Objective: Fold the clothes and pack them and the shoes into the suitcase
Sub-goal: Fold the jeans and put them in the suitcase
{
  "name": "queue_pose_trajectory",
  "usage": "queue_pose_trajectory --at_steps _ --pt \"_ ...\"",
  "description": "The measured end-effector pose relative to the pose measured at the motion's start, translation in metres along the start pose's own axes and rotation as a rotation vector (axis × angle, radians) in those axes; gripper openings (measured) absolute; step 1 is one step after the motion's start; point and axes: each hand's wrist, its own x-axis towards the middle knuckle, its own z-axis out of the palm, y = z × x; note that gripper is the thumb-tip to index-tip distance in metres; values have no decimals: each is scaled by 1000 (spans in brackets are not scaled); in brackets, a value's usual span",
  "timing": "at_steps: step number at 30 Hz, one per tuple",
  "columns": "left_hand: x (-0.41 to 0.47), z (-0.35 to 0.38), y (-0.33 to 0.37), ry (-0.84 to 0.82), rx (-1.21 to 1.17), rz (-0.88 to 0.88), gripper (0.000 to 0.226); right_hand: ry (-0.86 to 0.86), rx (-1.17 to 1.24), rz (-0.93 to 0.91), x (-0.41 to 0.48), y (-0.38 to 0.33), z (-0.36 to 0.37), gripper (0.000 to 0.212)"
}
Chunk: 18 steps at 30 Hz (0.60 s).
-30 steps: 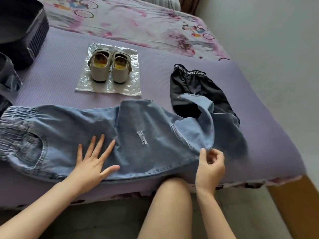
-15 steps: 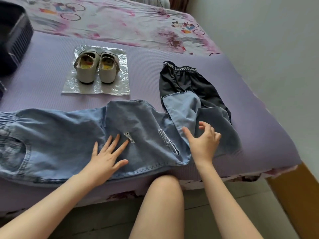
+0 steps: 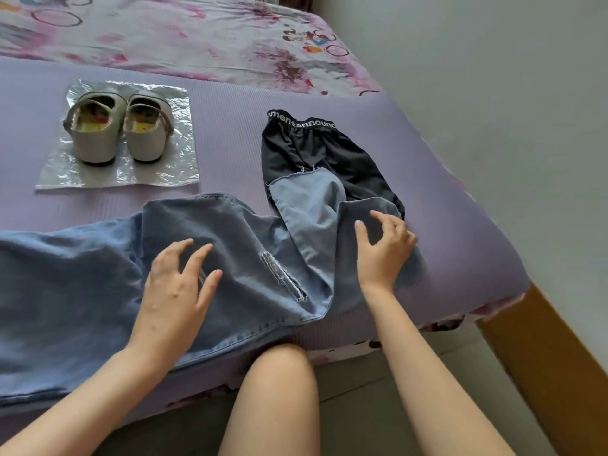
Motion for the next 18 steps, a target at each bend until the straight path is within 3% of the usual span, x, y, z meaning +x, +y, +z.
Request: queue_pose_trajectory --at_steps 3,6,10,12,18 --pt "7 11 15 -22 -6 76 54 30 18 459 46 58 -28 37" --pt "12 35 36 -188 45 175 69 -179 5 773 73 105 -44 48" --pt "20 66 67 -357 129 162 78 -474 98 852 77 124 -29 65" --pt "22 77 82 -365 189 219 82 -518 40 805 72 131 -17 75" --pt "27 112 111 -442 201 263 87 -458 -56 743 59 134 -7 47"
